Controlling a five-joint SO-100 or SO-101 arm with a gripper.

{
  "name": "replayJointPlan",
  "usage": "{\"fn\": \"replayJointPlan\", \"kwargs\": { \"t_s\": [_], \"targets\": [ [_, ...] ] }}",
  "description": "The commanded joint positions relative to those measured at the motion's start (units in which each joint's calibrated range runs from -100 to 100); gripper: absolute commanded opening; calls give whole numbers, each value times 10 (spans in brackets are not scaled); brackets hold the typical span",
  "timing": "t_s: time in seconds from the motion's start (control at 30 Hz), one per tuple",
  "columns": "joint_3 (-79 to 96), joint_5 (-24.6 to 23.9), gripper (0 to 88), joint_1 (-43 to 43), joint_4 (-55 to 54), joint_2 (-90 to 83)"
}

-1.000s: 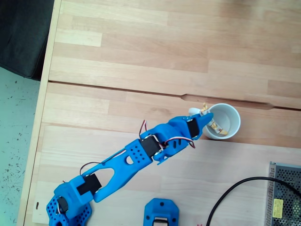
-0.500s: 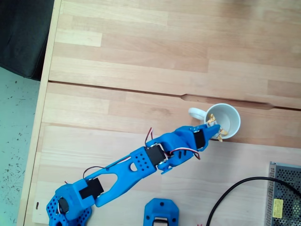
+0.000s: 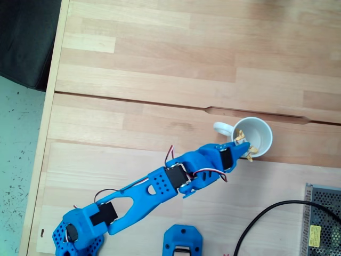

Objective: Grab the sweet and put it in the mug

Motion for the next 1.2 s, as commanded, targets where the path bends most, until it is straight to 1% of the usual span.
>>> {"fn": "replayJointPlan", "kwargs": {
  "t_s": [0.0,0.47,0.57,0.83,1.17],
  "targets": [
    [-16,1,58,6,-16,-14],
    [-26,0,57,4,-15,-3],
    [-56,0,58,1,-15,28],
    [-200,-4,58,2,-5,107],
    [-208,-4,58,0,-5,125]
  ]
}}
